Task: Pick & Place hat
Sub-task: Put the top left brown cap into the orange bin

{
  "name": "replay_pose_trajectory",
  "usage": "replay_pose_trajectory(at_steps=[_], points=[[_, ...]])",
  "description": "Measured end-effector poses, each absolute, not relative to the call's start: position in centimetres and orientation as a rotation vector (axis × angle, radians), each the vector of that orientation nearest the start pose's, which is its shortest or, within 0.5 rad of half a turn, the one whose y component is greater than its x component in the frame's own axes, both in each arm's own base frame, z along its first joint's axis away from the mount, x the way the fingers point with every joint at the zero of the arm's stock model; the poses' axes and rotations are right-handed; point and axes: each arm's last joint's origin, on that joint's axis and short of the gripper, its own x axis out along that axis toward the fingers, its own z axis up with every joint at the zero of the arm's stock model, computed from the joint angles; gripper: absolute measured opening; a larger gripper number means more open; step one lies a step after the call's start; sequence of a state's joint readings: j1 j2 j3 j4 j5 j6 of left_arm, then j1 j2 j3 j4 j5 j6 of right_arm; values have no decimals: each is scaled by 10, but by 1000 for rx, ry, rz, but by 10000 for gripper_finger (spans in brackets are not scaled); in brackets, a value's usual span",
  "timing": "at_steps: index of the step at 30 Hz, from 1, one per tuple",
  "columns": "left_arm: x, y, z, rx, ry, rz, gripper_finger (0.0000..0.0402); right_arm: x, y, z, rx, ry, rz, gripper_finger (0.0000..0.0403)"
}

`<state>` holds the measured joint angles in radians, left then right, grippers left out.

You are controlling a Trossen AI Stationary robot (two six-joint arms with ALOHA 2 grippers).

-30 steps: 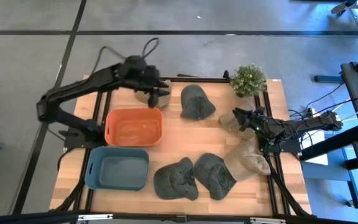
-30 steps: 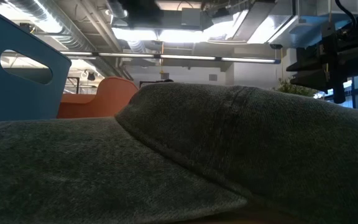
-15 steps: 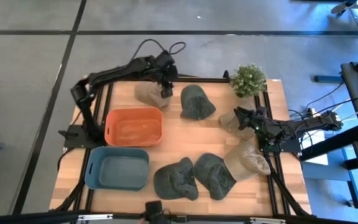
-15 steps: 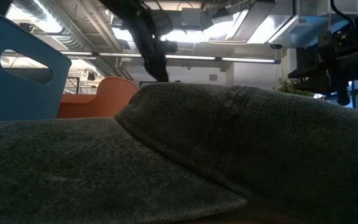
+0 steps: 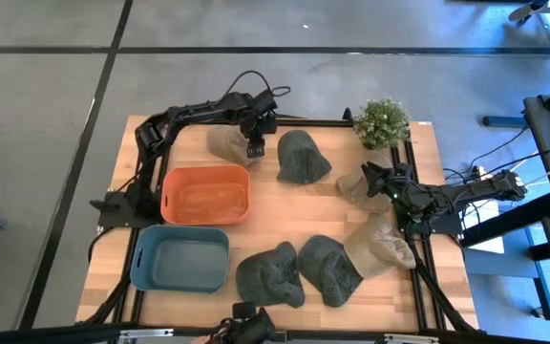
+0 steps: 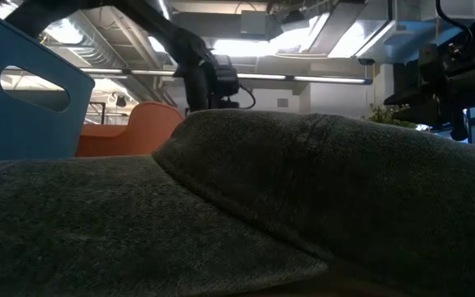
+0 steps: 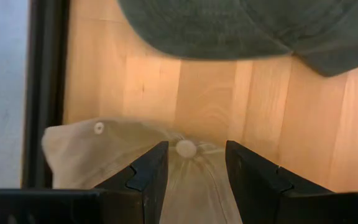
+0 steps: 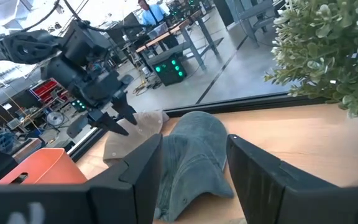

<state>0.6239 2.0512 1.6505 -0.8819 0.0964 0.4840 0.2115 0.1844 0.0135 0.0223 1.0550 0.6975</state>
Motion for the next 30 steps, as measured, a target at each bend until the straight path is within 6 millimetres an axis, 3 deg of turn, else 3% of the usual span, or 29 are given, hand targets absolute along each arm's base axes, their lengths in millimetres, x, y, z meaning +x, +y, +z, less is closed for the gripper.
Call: replay_pose_trajectory(at_steps=[15,20,30], points=[[347,251,151,-126,1393,142,155,96,-6,157,528,-168,-876,179],[346,252,146,-128,1410,139,153,96,-6,157,527,-170,-883,179],[346,252,145,-129,1405,135,72,94,-7,157,513,-190,-942,179]])
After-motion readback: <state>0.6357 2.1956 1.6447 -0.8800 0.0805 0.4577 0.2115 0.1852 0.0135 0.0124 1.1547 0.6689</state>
